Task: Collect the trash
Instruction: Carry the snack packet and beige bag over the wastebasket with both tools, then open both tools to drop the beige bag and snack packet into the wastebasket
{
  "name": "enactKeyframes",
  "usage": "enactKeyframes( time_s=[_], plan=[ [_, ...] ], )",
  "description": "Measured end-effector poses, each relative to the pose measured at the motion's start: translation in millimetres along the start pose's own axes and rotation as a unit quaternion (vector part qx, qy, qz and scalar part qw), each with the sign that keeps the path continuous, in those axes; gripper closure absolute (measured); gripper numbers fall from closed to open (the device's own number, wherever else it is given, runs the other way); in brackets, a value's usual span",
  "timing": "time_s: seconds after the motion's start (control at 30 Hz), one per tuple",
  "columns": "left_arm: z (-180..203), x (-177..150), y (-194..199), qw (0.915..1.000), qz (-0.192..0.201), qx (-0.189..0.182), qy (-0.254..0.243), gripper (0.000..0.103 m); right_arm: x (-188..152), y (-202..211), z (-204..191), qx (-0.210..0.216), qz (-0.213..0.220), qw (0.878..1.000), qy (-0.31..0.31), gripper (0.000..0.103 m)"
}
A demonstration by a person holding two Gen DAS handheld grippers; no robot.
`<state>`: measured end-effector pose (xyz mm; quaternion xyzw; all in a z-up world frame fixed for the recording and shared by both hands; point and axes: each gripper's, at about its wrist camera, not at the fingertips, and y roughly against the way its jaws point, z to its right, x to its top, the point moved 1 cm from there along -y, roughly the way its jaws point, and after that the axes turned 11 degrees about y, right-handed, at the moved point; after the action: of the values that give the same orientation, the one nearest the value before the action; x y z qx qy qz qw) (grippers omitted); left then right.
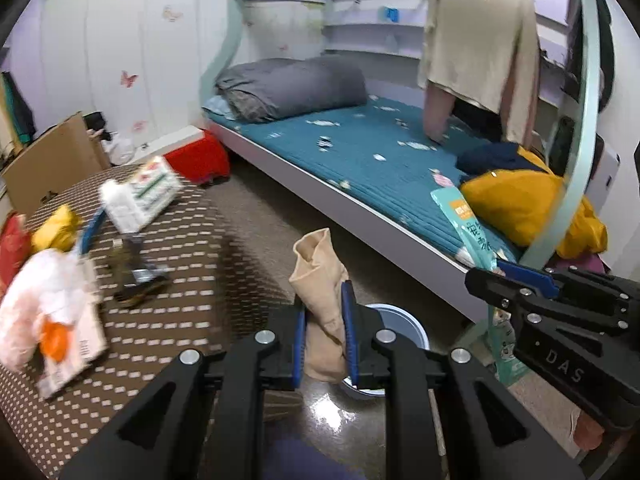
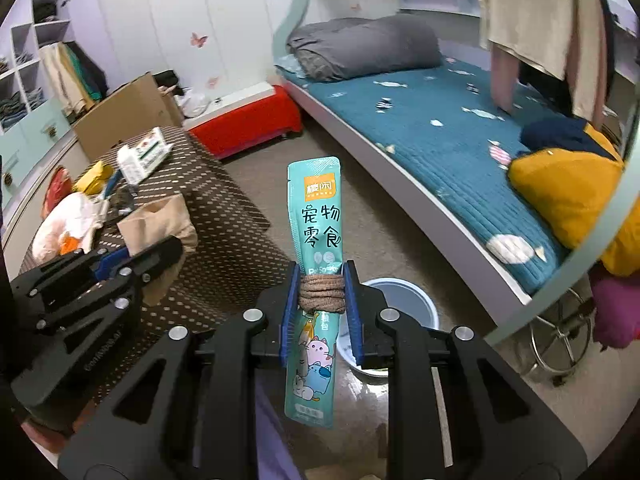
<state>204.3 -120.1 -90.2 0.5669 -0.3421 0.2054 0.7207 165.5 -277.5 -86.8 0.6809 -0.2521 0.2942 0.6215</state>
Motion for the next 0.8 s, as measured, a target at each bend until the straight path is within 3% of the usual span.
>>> enactKeyframes(
  time_s=[0.3, 0.53, 0.63, 0.67, 0.7, 0.77, 0.8],
  plan=[
    [48, -16, -50, 0.9971, -0.057, -0.018, -0.048, 0.087, -25, -13, 46, -0.028, -0.027, 0.998, -0.050, 0.081],
    [83, -32, -102, 0.9895, -0.116, -0.030, -0.081, 0.087, -45, -34, 78, -0.054, -0.058, 0.993, -0.085, 0.081],
    [97, -34, -124, 0.9873, -0.123, -0.033, -0.096, 0.084, -56, -45, 94, -0.066, -0.075, 0.989, -0.105, 0.081],
    [100, -34, -128, 0.9866, -0.125, -0.042, -0.096, 0.080, -59, -48, 99, -0.071, -0.081, 0.988, -0.112, 0.081],
    [104, -34, -134, 0.9852, -0.131, -0.055, -0.096, 0.059, -62, -50, 103, -0.074, -0.085, 0.987, -0.118, 0.081],
    [108, -32, -141, 0.9864, -0.124, -0.053, -0.094, 0.032, -67, -54, 111, -0.080, -0.093, 0.985, -0.126, 0.081],
    [109, -31, -142, 0.9872, -0.118, -0.049, -0.096, 0.032, -68, -55, 114, -0.084, -0.095, 0.984, -0.128, 0.081]
  ],
)
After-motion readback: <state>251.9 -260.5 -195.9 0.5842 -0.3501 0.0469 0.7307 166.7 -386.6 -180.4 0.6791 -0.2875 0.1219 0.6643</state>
